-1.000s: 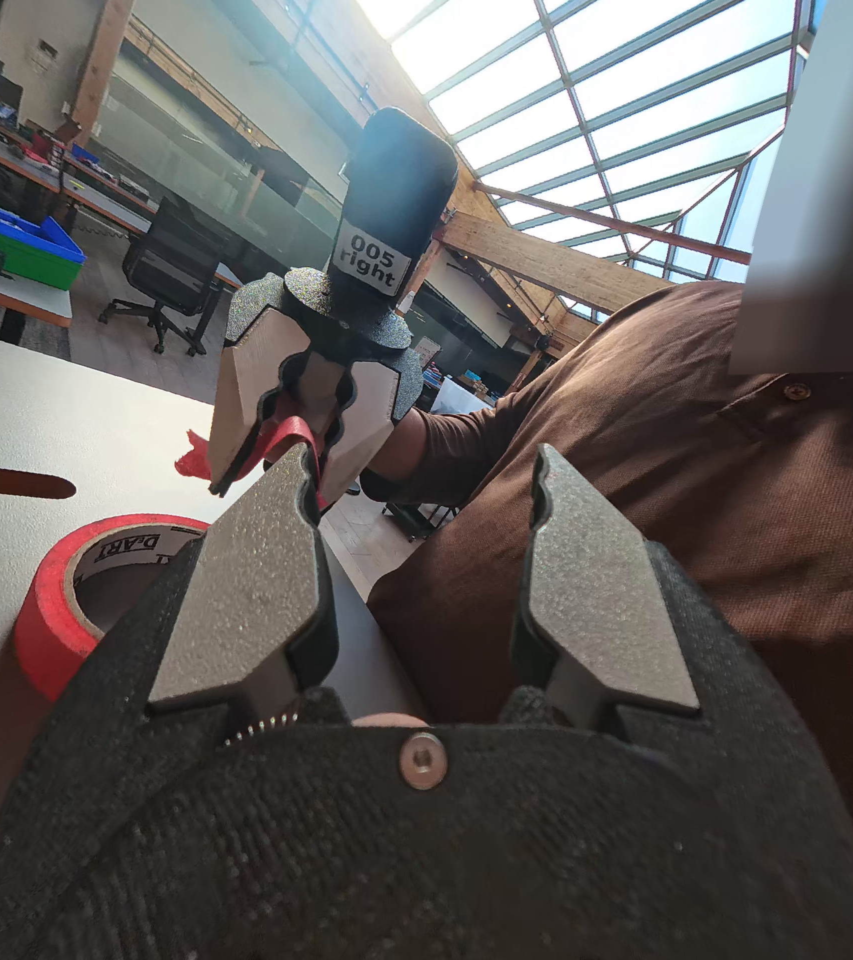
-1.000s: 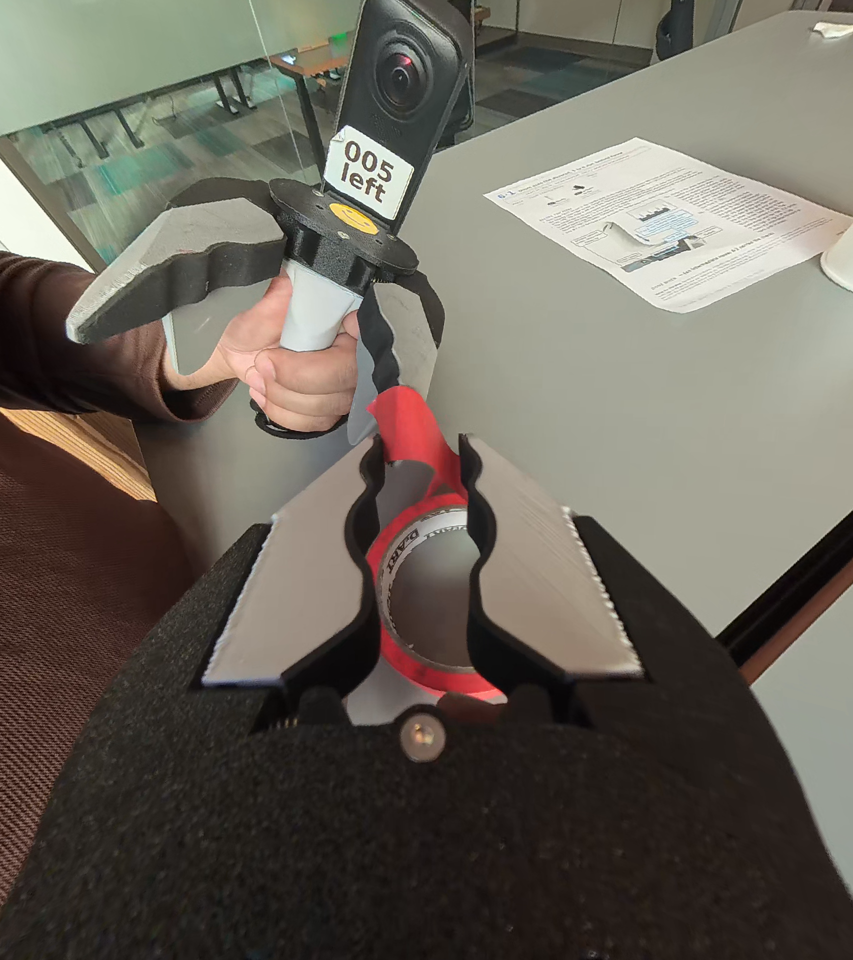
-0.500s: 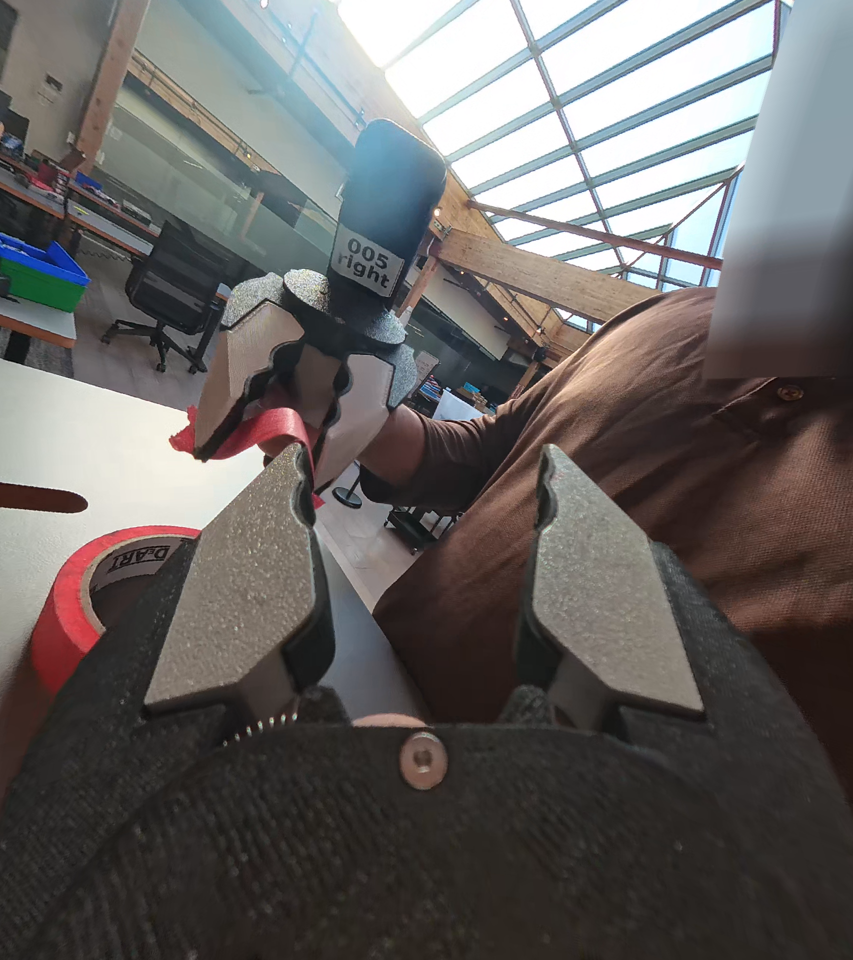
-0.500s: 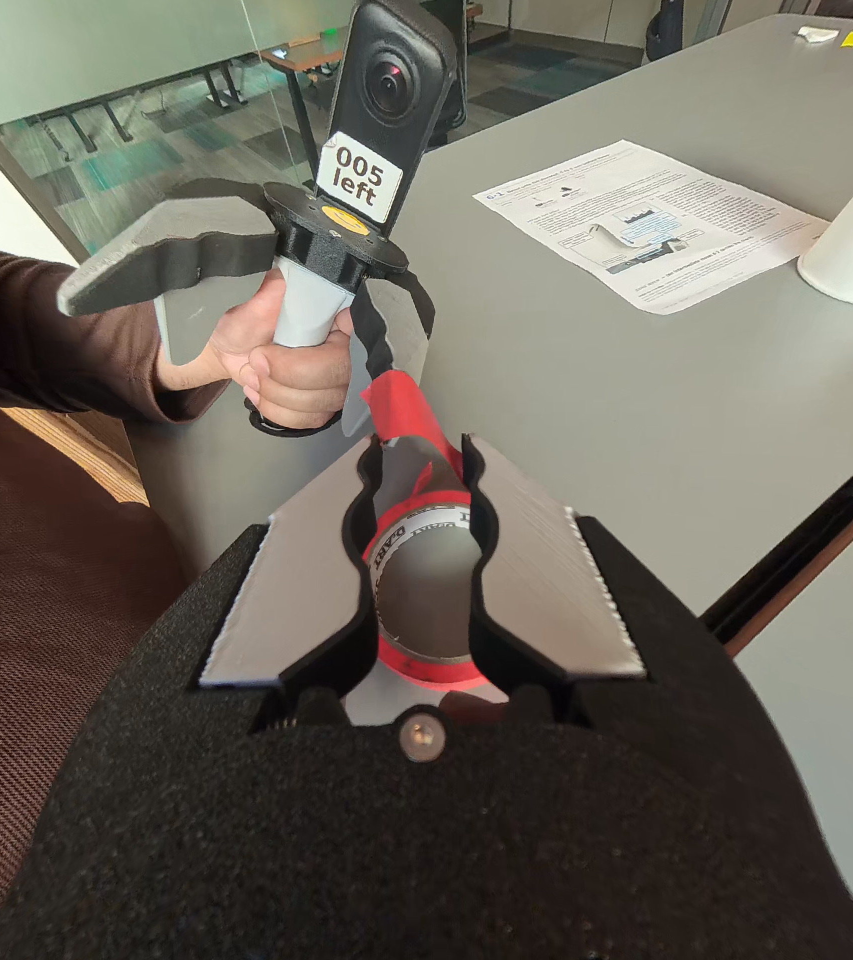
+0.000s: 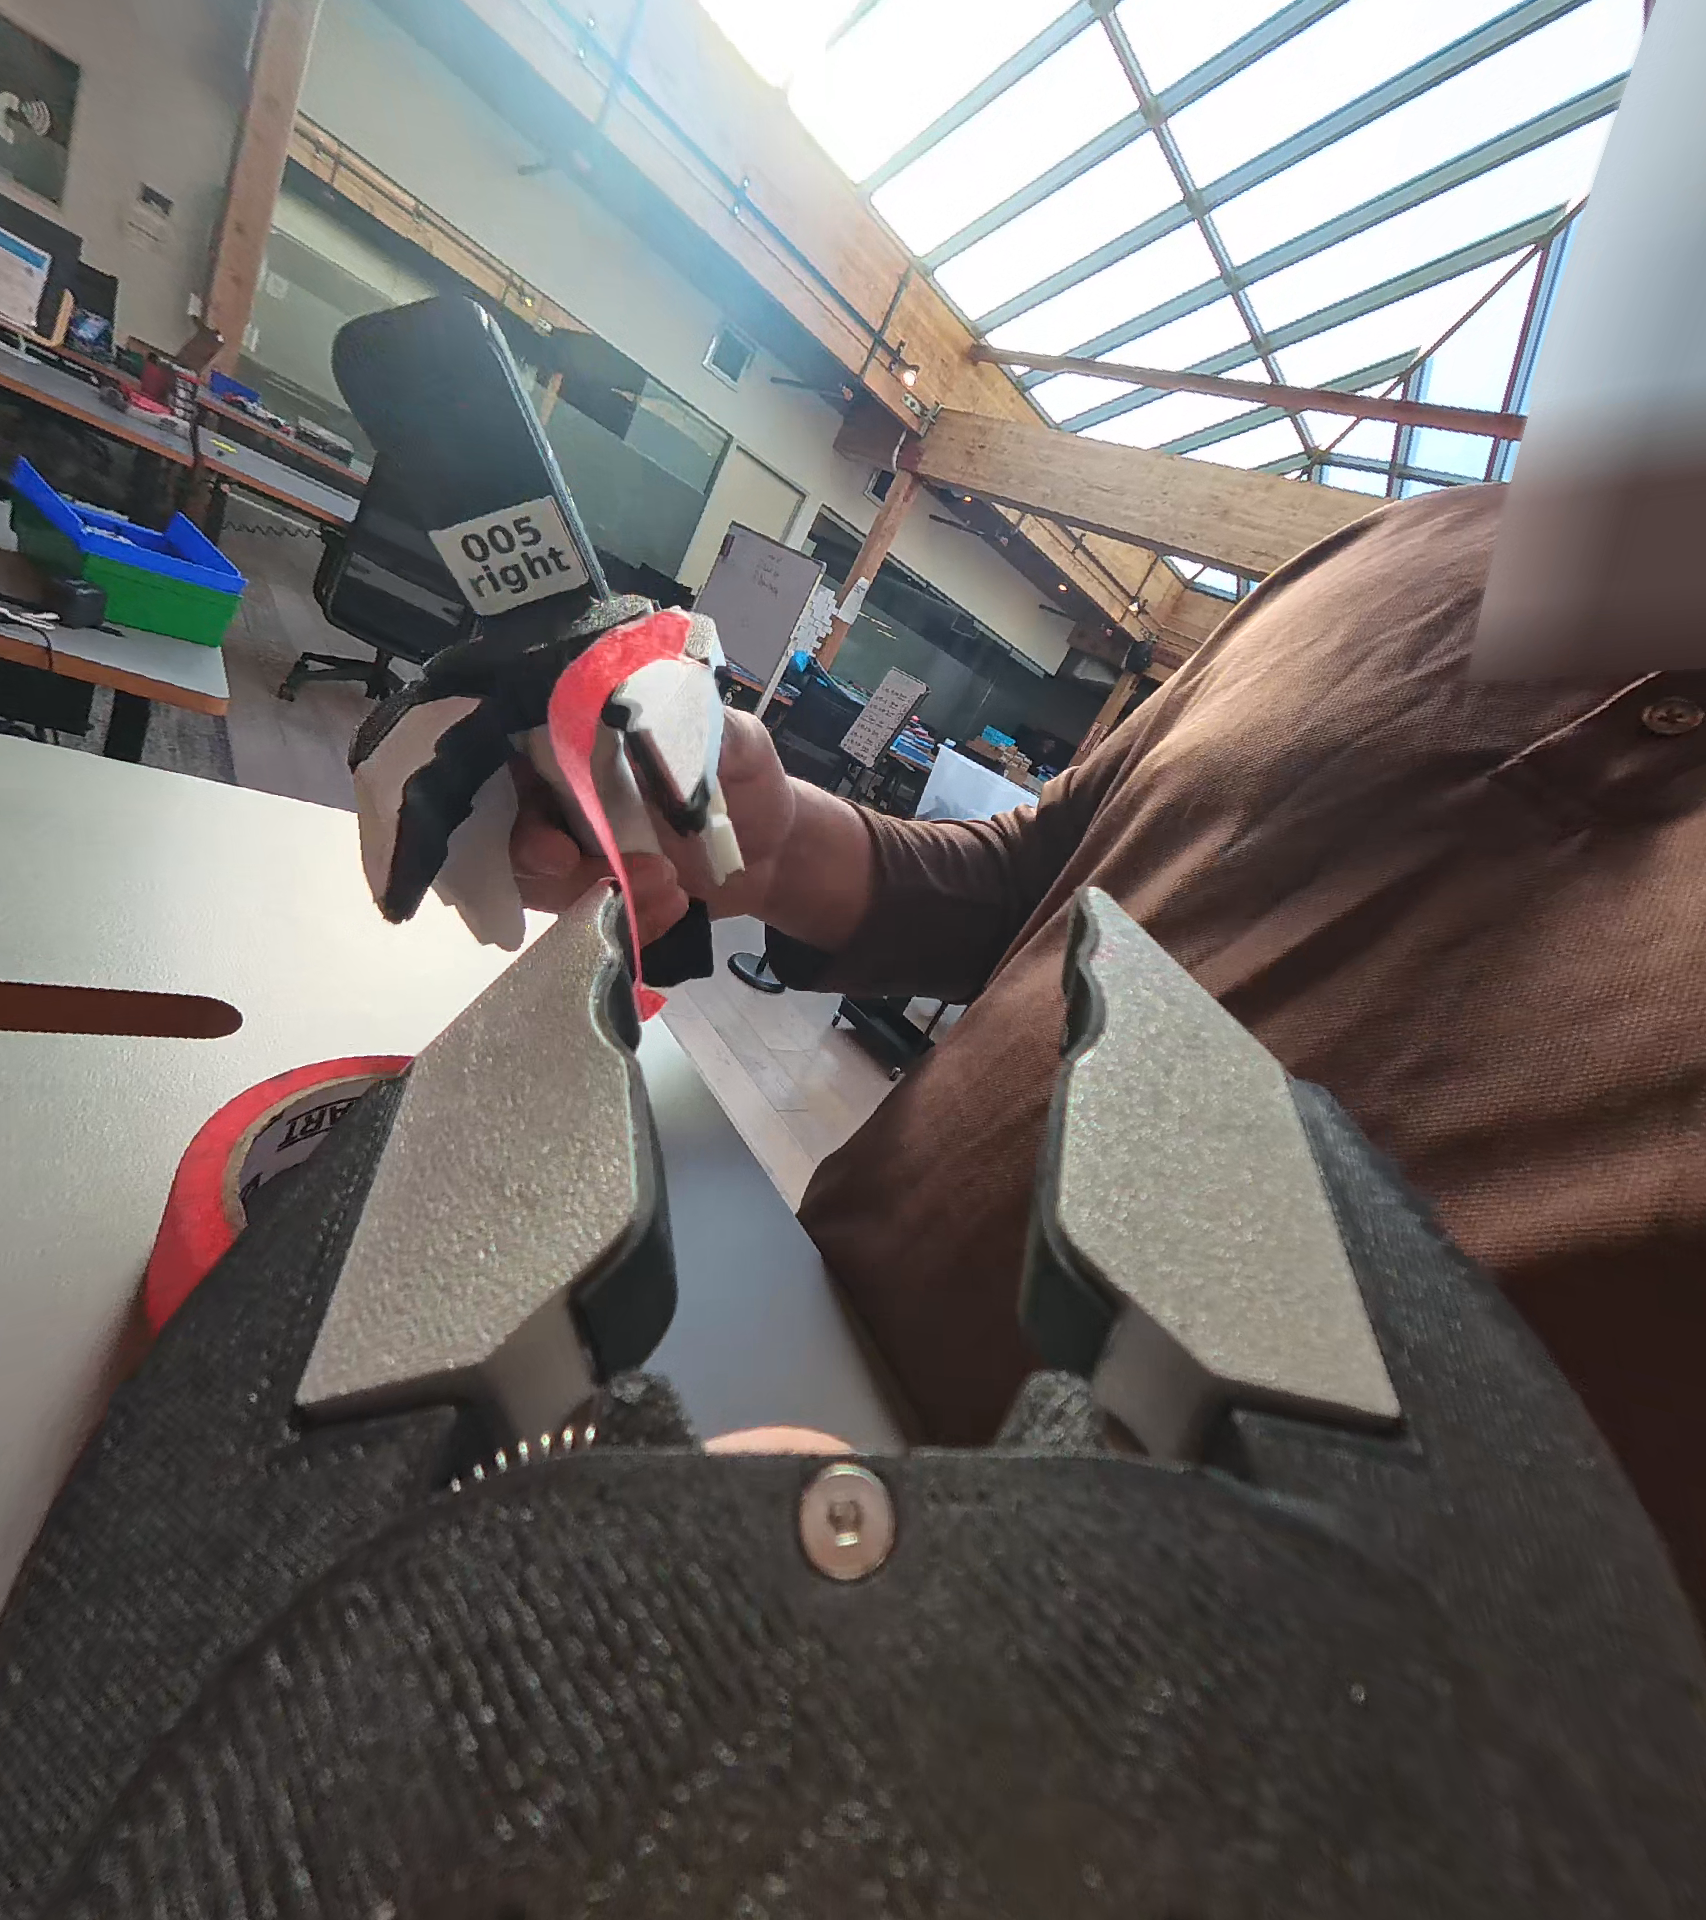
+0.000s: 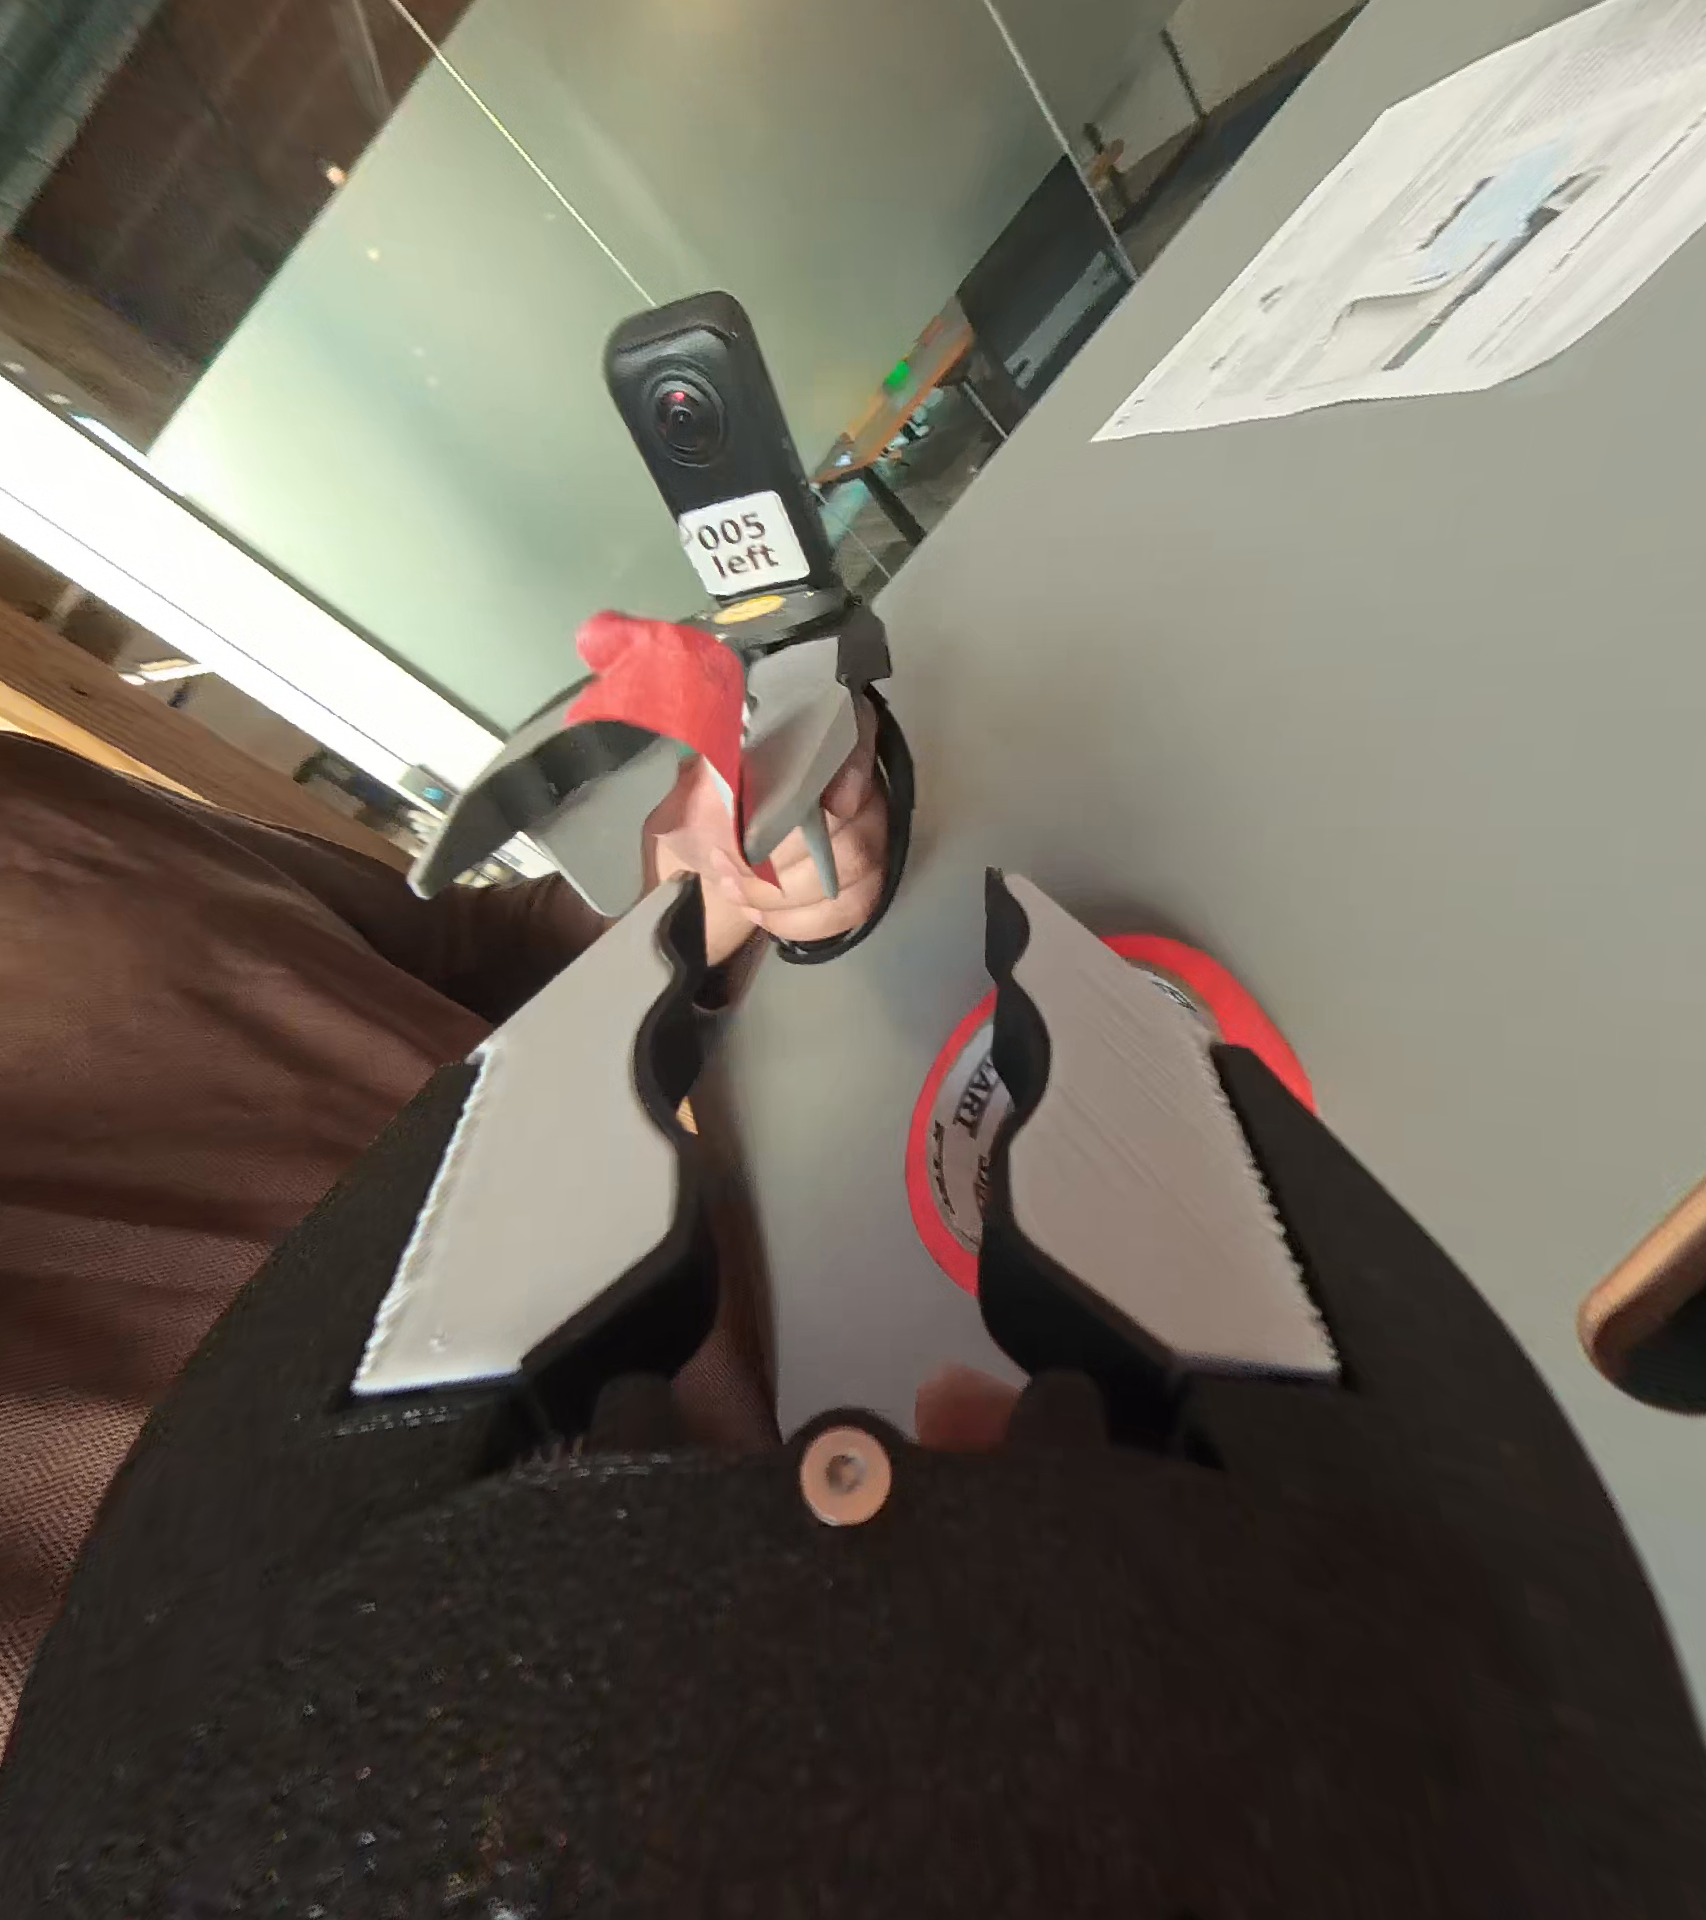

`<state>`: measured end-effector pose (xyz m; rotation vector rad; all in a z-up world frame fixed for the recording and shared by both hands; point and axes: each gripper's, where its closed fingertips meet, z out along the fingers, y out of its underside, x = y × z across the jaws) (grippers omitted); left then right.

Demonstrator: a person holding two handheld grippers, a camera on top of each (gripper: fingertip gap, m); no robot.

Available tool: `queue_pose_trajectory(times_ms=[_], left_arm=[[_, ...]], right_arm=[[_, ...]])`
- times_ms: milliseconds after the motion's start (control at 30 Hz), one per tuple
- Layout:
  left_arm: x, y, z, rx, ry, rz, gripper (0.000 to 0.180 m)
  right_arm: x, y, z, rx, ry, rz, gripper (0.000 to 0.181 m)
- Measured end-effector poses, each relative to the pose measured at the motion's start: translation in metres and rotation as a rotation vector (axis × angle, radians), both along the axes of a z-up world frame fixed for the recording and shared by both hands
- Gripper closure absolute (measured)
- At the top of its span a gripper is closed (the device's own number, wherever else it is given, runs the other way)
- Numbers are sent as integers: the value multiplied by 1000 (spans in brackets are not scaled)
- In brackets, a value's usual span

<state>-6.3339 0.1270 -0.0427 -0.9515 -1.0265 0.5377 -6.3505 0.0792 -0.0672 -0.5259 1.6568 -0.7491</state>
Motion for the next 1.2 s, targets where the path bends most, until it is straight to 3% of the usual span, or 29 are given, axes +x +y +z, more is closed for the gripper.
queue_pose_trajectory(times_ms=[100,200,300,367,433,500,567,633,700,800,933,1100,1200], left_arm=[[-1,0,-3,4,-21,-1,98],[-4,0,-7,13,-42,7,95],[-6,-3,-8,41,-58,19,90],[-4,-6,1,102,-29,12,77],[-2,-16,9,186,18,29,95],[-1,-25,12,258,25,46,131],[1,-32,17,320,54,57,116],[11,-43,27,372,137,75,44],[25,-52,39,440,220,58,51],[27,-41,35,380,199,26,48],[4,-20,7,245,36,16,60],[-15,-11,-16,189,-92,12,85],[-19,-13,-23,174,-128,38,120]], right_arm=[[2,-4,14,-17,-77,-10,131],[6,-4,18,-100,-36,-17,144],[8,-5,25,-251,37,-60,179],[11,1,29,-344,92,-54,181],[18,13,29,-406,145,5,181],[22,22,28,-512,201,23,181],[23,30,16,-556,305,67,181],[20,34,-2,-564,411,112,181],[13,34,-14,-560,475,114,181],[-6,17,-17,-525,513,1,181],[-19,13,14,-446,302,-51,181],[-20,17,38,-423,160,-40,181],[-18,18,44,-395,101,-45,181]])
